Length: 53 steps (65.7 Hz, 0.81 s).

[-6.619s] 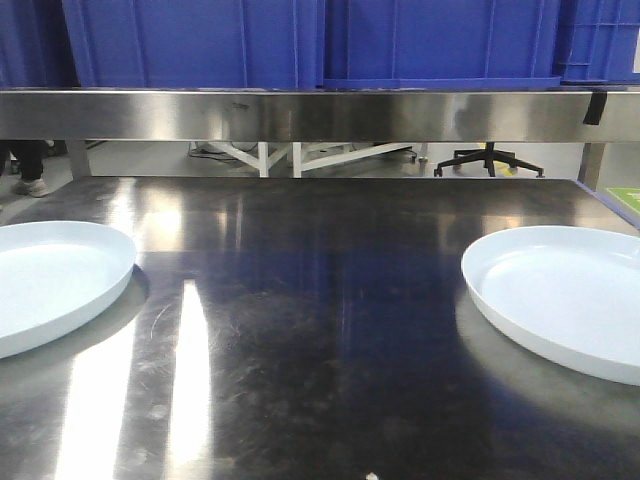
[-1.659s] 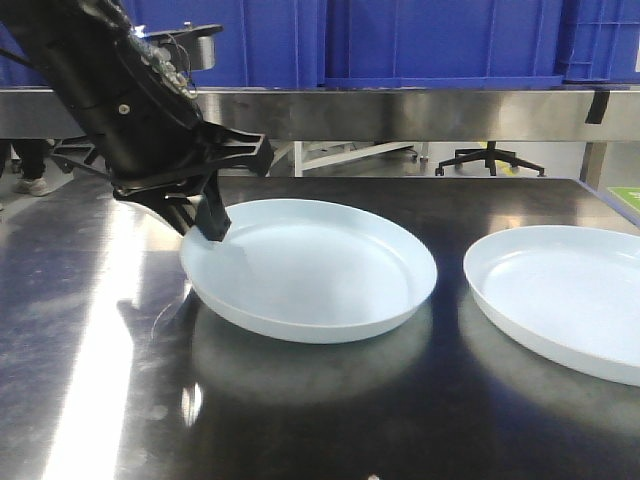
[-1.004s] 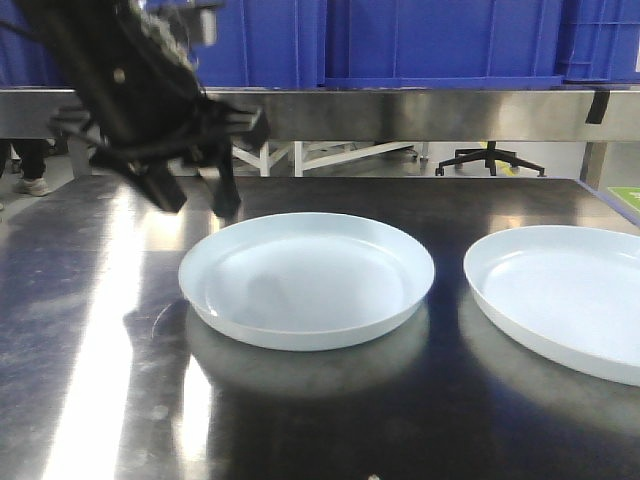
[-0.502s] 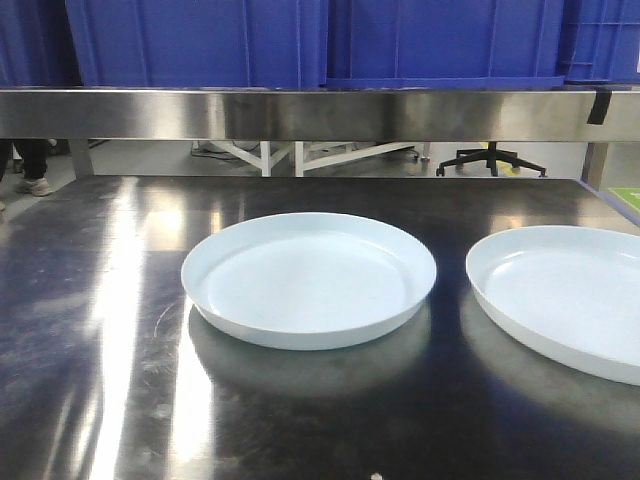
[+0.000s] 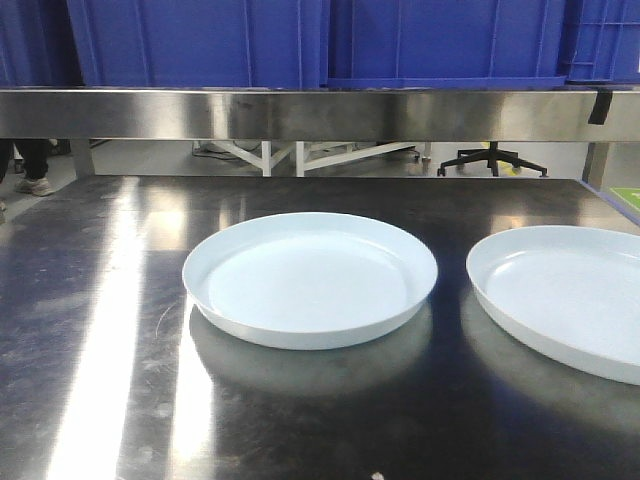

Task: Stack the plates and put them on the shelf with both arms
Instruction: 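Release the plate and raise the left gripper away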

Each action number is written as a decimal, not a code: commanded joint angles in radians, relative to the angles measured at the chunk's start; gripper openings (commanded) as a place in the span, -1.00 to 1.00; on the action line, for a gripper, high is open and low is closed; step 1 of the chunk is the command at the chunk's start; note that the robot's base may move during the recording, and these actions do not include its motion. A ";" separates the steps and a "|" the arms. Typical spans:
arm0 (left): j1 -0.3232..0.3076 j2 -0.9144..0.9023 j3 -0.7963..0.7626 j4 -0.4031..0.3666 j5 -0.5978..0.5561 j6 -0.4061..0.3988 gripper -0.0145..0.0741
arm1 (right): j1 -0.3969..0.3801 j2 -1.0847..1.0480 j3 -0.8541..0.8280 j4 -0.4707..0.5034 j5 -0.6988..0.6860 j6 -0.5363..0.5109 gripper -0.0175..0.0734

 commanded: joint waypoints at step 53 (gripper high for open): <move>0.001 -0.015 -0.004 0.001 -0.100 -0.009 -0.49 | 0.003 -0.006 -0.035 -0.004 -0.006 -0.006 -0.43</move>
